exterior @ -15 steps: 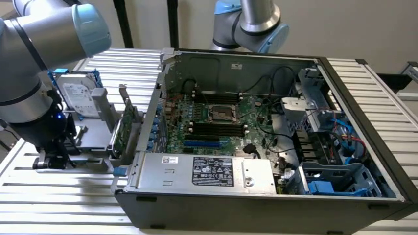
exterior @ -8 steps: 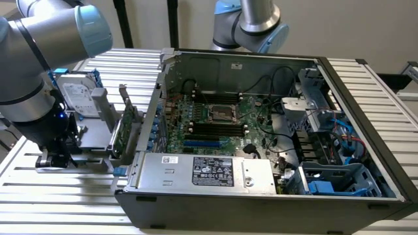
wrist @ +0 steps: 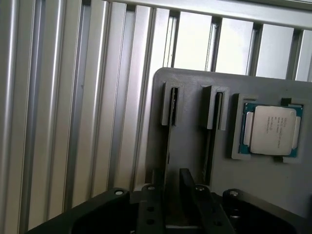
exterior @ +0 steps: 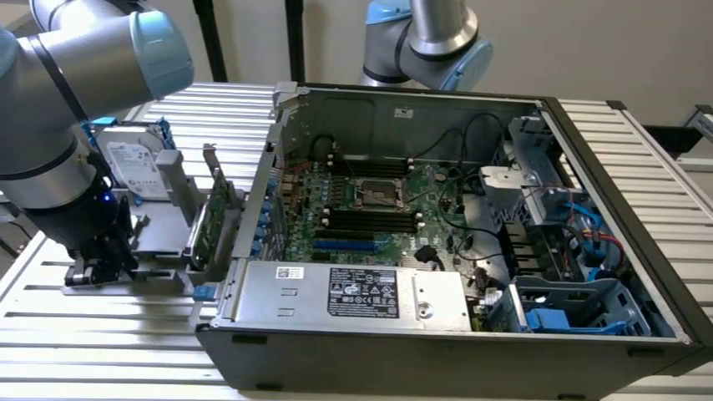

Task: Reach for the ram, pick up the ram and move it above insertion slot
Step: 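Pick up the ram and move it above insertion slot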

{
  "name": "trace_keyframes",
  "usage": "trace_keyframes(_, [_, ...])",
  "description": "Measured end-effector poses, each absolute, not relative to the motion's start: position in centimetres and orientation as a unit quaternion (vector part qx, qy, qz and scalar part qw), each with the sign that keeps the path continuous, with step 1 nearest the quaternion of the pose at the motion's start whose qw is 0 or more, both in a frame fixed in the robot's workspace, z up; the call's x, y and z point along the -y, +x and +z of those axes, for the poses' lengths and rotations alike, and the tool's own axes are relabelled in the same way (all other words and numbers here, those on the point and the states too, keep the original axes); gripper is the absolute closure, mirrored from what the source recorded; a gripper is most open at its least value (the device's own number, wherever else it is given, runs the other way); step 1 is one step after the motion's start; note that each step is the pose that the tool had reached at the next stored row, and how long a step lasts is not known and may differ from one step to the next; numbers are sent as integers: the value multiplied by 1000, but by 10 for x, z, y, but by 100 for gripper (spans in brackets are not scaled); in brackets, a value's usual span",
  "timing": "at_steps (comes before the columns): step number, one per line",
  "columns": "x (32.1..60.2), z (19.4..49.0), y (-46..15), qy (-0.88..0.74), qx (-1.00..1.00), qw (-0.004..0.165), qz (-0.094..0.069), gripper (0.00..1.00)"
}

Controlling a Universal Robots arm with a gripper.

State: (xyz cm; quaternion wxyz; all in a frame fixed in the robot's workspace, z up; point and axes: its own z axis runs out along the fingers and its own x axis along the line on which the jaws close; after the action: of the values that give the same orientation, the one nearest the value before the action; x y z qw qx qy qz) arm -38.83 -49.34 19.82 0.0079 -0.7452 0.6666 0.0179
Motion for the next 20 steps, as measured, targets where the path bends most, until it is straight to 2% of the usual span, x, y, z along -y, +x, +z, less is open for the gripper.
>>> trace_keyframes(1, [493, 198, -388, -745, -667, 8, 18, 78])
trace_keyframes(5, [493, 198, -387, -744, -668, 7, 19, 86])
trace_keyframes(20, [493, 200, -386, -737, -675, 7, 19, 87])
